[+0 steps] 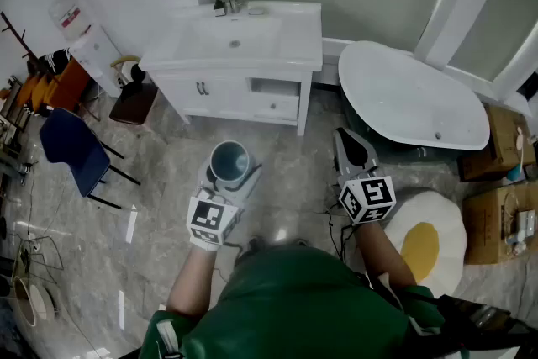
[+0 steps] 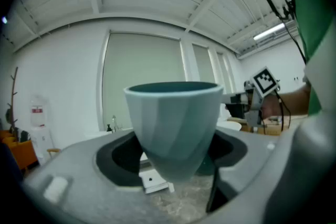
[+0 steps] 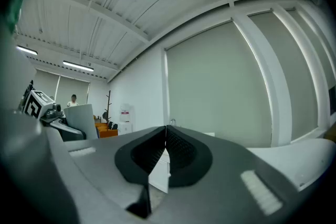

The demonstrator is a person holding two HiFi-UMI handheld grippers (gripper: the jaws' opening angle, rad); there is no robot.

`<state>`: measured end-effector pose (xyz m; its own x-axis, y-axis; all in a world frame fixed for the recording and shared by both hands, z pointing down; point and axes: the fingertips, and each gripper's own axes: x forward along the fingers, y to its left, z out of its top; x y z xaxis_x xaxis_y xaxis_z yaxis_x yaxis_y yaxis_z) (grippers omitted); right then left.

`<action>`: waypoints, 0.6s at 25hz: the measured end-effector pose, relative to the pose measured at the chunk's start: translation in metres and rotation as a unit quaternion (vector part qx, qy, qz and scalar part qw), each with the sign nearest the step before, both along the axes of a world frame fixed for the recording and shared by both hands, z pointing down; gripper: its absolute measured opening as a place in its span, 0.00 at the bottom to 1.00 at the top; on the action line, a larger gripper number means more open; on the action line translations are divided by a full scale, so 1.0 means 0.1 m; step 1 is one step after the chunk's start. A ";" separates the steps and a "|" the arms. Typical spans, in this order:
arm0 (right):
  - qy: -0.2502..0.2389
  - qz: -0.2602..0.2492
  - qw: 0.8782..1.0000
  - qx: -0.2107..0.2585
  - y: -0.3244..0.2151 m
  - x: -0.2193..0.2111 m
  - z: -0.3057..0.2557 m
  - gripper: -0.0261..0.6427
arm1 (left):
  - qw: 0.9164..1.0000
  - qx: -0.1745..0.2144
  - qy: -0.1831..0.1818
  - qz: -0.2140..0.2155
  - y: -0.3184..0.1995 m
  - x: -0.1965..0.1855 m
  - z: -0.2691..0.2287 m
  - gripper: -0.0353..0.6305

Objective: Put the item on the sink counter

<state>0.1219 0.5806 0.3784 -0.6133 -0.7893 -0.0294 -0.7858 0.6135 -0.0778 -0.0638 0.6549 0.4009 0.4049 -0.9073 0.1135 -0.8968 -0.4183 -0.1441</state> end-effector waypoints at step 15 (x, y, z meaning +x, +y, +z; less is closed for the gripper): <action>-0.013 0.010 1.000 -0.016 -0.32 0.45 0.11 0.04 | 0.999 -0.001 -0.008 -0.034 -0.39 0.15 -0.07 0.59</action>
<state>0.1672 0.5489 0.3898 -0.5965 -0.8024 -0.0201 -0.7955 0.5944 -0.1178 -0.0493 0.6157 0.3941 0.3405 -0.9322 0.1224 -0.9206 -0.3571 -0.1584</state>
